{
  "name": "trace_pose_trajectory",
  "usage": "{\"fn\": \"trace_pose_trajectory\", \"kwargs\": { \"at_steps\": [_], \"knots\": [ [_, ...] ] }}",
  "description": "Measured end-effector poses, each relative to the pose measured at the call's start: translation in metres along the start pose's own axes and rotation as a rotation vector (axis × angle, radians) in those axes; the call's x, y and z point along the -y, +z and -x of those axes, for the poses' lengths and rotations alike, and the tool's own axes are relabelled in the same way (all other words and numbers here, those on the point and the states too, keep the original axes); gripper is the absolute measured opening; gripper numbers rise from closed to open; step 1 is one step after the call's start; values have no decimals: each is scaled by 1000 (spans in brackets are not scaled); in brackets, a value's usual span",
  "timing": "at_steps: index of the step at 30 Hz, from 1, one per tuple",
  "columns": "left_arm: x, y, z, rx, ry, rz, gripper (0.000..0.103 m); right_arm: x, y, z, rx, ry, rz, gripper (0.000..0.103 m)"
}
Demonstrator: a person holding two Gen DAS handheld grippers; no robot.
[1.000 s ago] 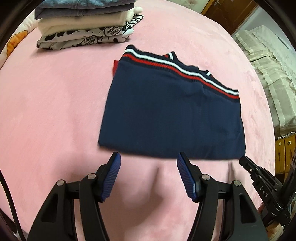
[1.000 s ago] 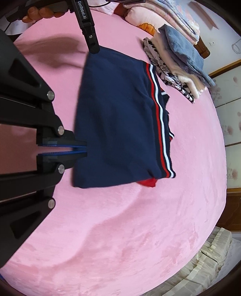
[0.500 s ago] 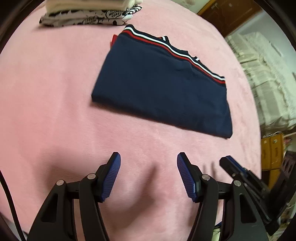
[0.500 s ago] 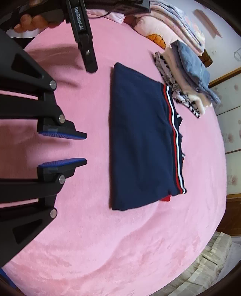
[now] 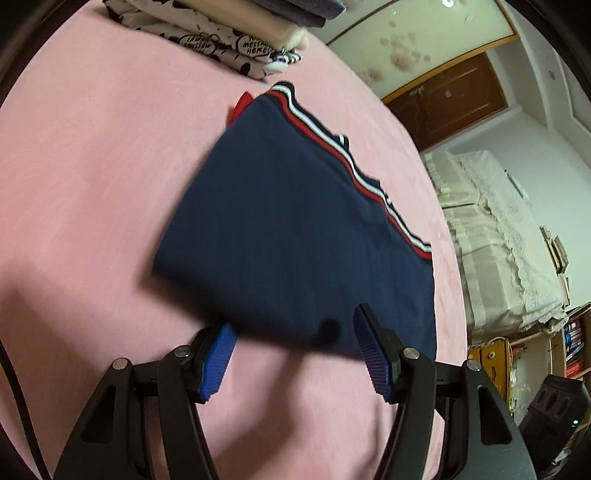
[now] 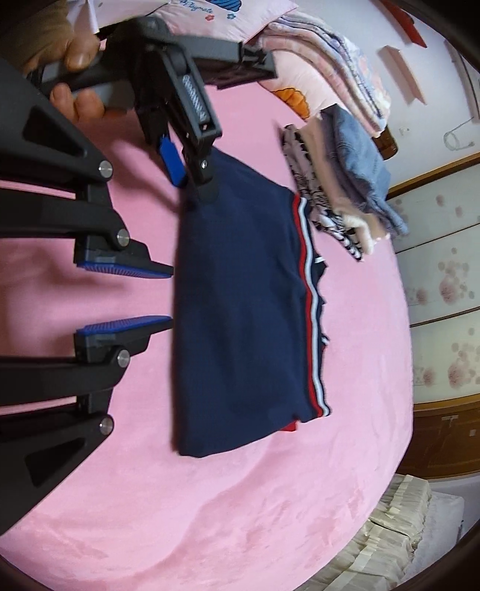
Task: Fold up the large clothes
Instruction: 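Move both tools to the side edge of the folded jacket, then grasp the jacket edge with both tools and fold it over lengthwise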
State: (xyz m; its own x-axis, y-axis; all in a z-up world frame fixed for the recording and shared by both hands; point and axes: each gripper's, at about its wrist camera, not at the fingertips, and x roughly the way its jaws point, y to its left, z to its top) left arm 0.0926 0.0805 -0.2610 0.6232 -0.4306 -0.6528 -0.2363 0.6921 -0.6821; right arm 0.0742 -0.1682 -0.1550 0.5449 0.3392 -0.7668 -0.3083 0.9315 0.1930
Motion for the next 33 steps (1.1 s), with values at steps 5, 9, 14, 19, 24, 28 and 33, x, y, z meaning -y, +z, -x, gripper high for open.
{"fn": "trace_pose_trajectory", "kwargs": {
  "at_steps": [5, 9, 14, 19, 24, 28, 33],
  "knots": [
    [-3, 17, -13, 53, -35, 6, 62, -1, 16, -11, 41, 12, 12, 21],
    [-3, 33, -20, 69, -58, 25, 62, -2, 27, -24, 56, 3, 17, 20],
    [5, 38, -19, 76, -48, 27, 54, -10, 43, -46, 57, -28, 30, 20],
    [12, 40, -8, 103, 35, -19, 22, -26, 49, -68, 65, -62, 80, 11],
    [40, 34, 3, 137, 104, -163, 13, -30, 41, -102, -16, -110, 102, 6],
    [78, 24, 9, 168, 131, -326, 13, -22, 42, -108, -44, -69, 66, 6],
    [117, 11, 10, 171, 153, -491, 13, -2, 47, -108, -84, 49, -12, 6]
  ]
}}
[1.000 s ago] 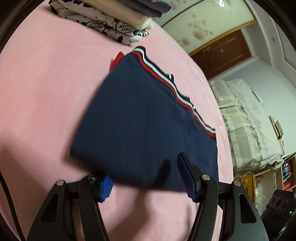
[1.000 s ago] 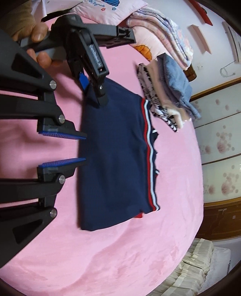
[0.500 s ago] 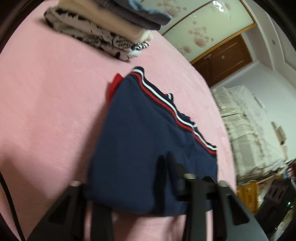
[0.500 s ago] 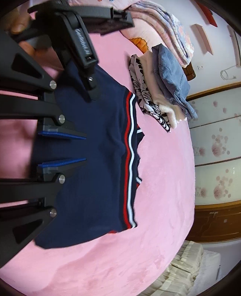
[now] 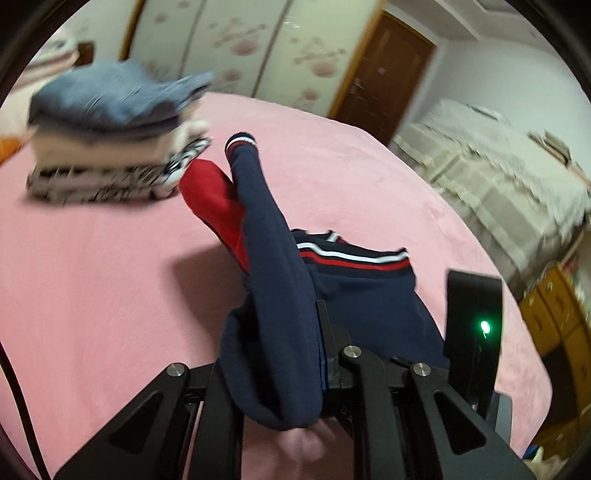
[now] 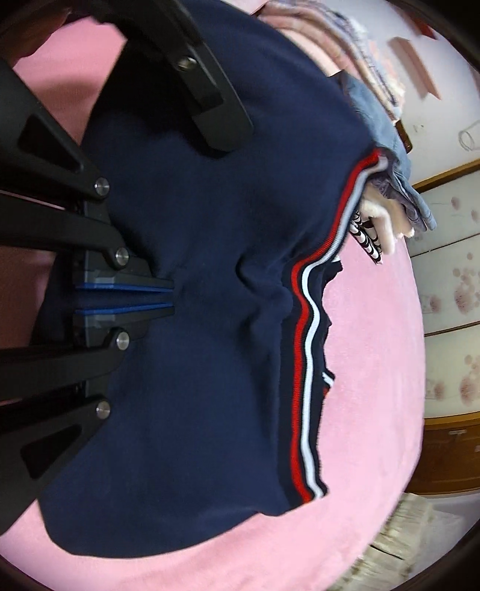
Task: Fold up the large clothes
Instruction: 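Grasp the jacket edge with both tools and fold it over lengthwise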
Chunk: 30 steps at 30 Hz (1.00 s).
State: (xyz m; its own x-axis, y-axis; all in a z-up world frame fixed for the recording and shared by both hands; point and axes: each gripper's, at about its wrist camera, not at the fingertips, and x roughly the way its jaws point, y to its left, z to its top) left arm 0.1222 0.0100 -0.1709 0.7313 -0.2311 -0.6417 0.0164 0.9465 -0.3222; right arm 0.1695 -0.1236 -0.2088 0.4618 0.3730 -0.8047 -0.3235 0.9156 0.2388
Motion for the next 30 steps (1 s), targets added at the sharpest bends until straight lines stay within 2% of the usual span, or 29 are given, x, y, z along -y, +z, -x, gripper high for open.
{"fn": "trace_pose_trajectory", "kwargs": {
  "at_steps": [4, 5, 12, 14, 19, 22, 25, 28, 30],
  "knots": [
    [22, 11, 0, 0, 11, -75, 13, 20, 4, 24, -5, 134, -54, 6],
    [27, 15, -1, -6, 11, -84, 13, 25, 3, 35, 10, 135, -62, 6],
    [78, 21, -24, -55, 9, -195, 13, 84, -14, 106, 77, 31, -184, 6],
    [99, 15, -38, -87, 31, -262, 14, 98, -21, 118, 84, -19, -207, 6],
    [138, -10, -69, -165, 38, -381, 14, 123, -31, 124, 93, -83, -289, 6],
    [155, -26, -75, -152, 69, -499, 14, 136, -36, 127, 87, -101, -314, 6],
    [160, -33, -73, -151, 62, -538, 14, 136, -38, 124, 69, -112, -303, 6],
    [165, -39, -68, -154, 45, -596, 28, 132, -35, 123, 69, -133, -267, 6],
    [163, -37, -65, -165, 20, -603, 50, 130, -32, 123, 77, -136, -252, 6]
  ]
}}
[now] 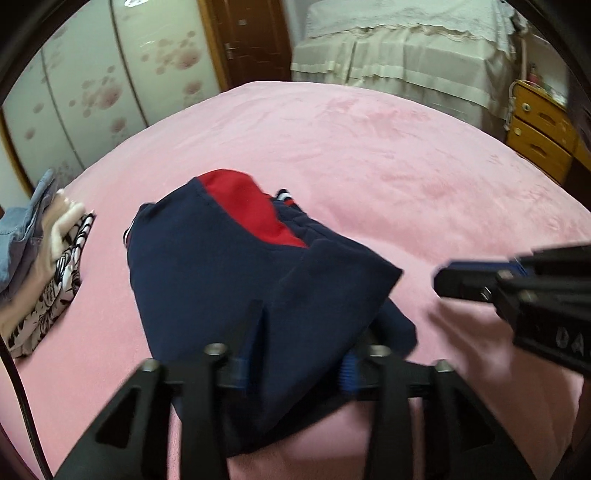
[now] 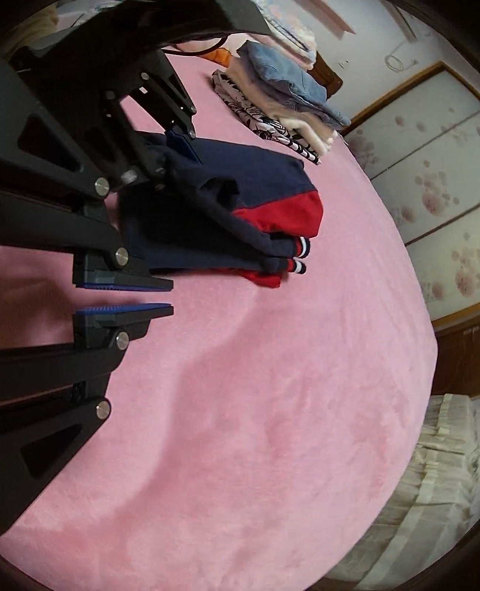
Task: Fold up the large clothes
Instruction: 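Grasp the jacket edge with both tools and fold it over lengthwise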
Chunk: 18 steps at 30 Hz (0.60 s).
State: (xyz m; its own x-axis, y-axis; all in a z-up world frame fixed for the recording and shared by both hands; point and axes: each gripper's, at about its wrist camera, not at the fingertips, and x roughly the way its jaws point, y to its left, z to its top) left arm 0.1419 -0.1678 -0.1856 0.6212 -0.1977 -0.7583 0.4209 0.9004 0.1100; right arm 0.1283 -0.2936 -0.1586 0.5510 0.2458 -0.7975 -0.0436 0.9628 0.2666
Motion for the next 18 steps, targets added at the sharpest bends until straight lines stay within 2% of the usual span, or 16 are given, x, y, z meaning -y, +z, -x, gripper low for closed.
{"fn": "trace_pose_trajectory", "kwargs": {
  "at_steps": [2, 8, 10, 11, 12, 13, 18],
  "knots": [
    [-3, 0, 8, 0, -44, 12, 57, -1, 7, 4, 10, 5, 11, 6],
    [-19, -5, 39, -37, -180, 91, 59, -10, 25, 22, 40, 18, 29, 7],
    [-29, -9, 53, -37, -207, 134, 60, -15, 30, 29, 42, 47, 26, 13],
    [-36, -11, 60, -37, -214, 161, 61, -19, 33, 31, 42, 60, 25, 25],
    [-43, -13, 65, -36, -212, 190, 63, -23, 35, 33, 41, 73, 26, 40],
    [-51, -14, 68, -35, -204, 215, 64, -27, 36, 32, 41, 79, 31, 46],
    [-96, -23, 58, -71, -91, 357, 64, -52, 39, 14, 2, 94, 120, 47]
  ]
}}
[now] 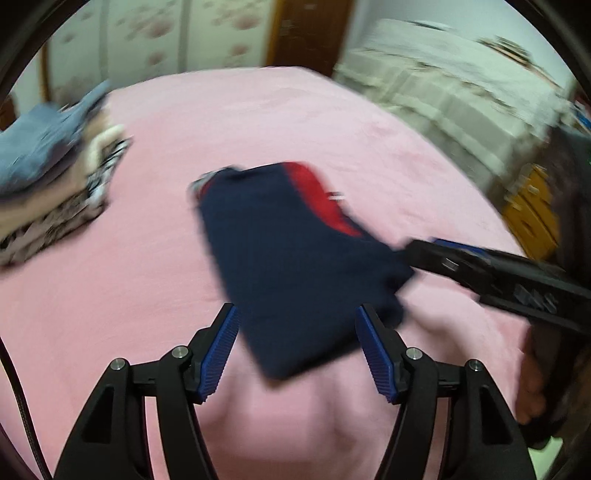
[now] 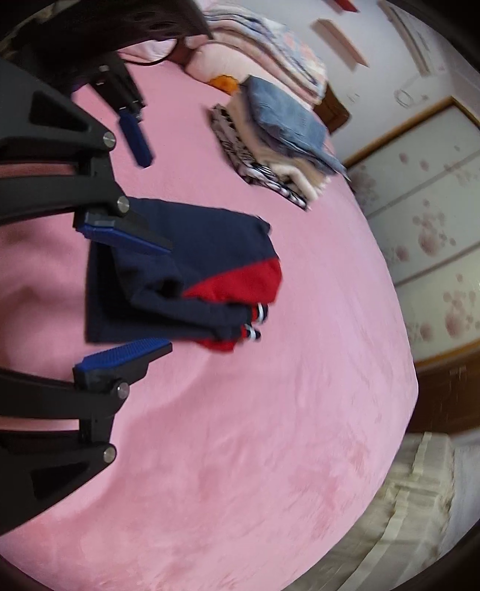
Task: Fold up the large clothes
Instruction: 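Grasp the jacket edge with both tools and fold it over lengthwise, then press the folded bundle flat and open both tools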
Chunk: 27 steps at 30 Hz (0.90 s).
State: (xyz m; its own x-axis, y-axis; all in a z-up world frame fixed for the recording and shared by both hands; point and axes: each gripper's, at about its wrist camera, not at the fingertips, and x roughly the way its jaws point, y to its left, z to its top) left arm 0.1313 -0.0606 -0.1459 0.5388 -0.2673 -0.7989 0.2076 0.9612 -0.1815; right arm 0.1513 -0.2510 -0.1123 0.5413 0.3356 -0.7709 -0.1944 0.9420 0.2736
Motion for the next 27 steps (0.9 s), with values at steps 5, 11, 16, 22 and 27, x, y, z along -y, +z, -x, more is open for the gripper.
{"fn": "trace_pose_trajectory", "kwargs": {
  "at_steps": [5, 11, 16, 22, 27],
  "knots": [
    [-40, 7, -34, -73, 71, 149, 64, -5, 2, -34, -84, -46, 29, 46],
    [-48, 16, -53, -82, 12, 201, 54, 0, -5, -33, -64, -7, 7, 10],
    [-27, 14, -59, -86, -32, 134, 46, 22, -31, -25, -63, -46, -93, 9],
    [-14, 9, -73, -102, -24, 72, 46, 42, -48, -55, -134, -64, -156, 13],
    [-24, 18, -62, -104, -34, 105, 46, 30, -31, -30, -64, -101, -122, 46]
  ]
}}
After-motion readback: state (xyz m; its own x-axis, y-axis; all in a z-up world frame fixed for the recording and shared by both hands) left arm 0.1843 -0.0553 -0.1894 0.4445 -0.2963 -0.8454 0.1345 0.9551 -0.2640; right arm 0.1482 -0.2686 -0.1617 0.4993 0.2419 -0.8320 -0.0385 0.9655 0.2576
